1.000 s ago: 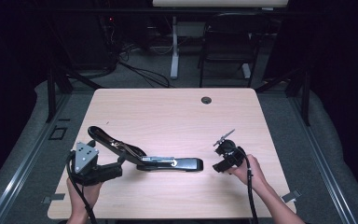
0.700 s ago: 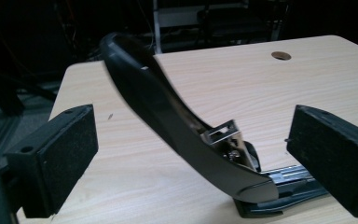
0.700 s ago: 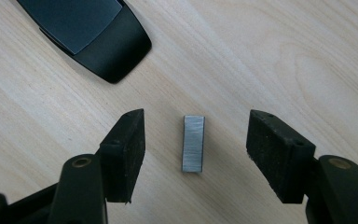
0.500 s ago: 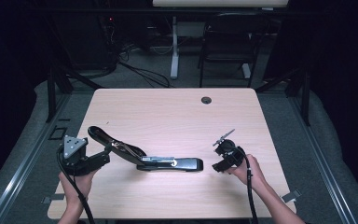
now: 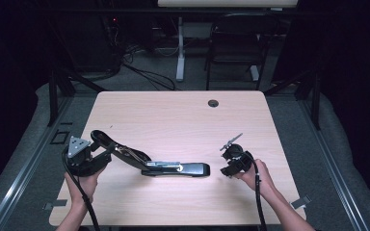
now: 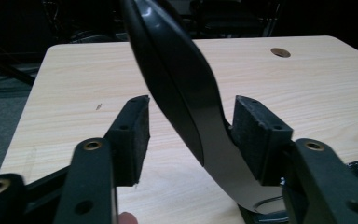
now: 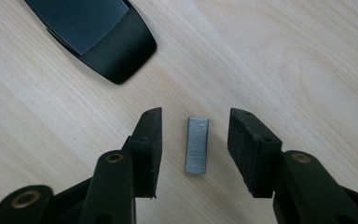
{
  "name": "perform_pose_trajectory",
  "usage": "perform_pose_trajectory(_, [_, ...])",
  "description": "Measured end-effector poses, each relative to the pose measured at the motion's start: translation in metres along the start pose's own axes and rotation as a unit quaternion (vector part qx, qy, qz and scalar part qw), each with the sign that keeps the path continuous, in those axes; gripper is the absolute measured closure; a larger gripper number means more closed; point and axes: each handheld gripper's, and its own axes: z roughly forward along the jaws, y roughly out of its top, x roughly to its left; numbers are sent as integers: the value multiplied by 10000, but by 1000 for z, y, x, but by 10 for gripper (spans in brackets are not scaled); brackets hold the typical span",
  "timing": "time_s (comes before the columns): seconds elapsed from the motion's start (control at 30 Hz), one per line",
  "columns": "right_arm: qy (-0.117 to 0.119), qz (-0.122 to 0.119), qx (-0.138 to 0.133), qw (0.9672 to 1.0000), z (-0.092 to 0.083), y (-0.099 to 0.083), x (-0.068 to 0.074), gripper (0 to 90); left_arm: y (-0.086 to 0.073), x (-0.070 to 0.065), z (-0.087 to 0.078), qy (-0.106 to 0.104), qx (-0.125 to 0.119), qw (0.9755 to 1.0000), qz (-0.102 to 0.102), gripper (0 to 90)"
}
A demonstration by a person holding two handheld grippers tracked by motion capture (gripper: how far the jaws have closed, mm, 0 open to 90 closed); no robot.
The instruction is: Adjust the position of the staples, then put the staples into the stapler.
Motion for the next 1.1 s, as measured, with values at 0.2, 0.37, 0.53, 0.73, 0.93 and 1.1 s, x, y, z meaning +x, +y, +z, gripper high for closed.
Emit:
perform_pose_trajectory(0.2, [-79, 285, -171, 9994, 12, 0, 1, 618, -1, 1, 3, -37, -5, 10000, -57, 555])
perform_pose_trajectory(0.37, [-118, 72, 115, 9998, 13, 4, 0, 644, -1, 2, 3, -78, -27, 9999, -122, 564])
perform_pose_trajectory(0.53, [-140, 106, 172, 9997, 16, 5, 0, 673, -1, 2, 3, -94, -24, 9998, -167, 569])
perform_pose_trajectory(0.73, [-134, 142, 194, 9996, 18, 4, 0, 703, -1, 2, 3, -107, -41, 9998, -159, 570])
perform_pose_trajectory(0.93, [-178, 65, 274, 9994, 20, 4, 1, 778, 0, 2, 3, -107, -49, 9998, -139, 571])
perform_pose_trajectory(1.1, [-168, 43, 210, 9996, 16, 5, 0, 779, -1, 3, 3, -141, -67, 9997, -176, 570])
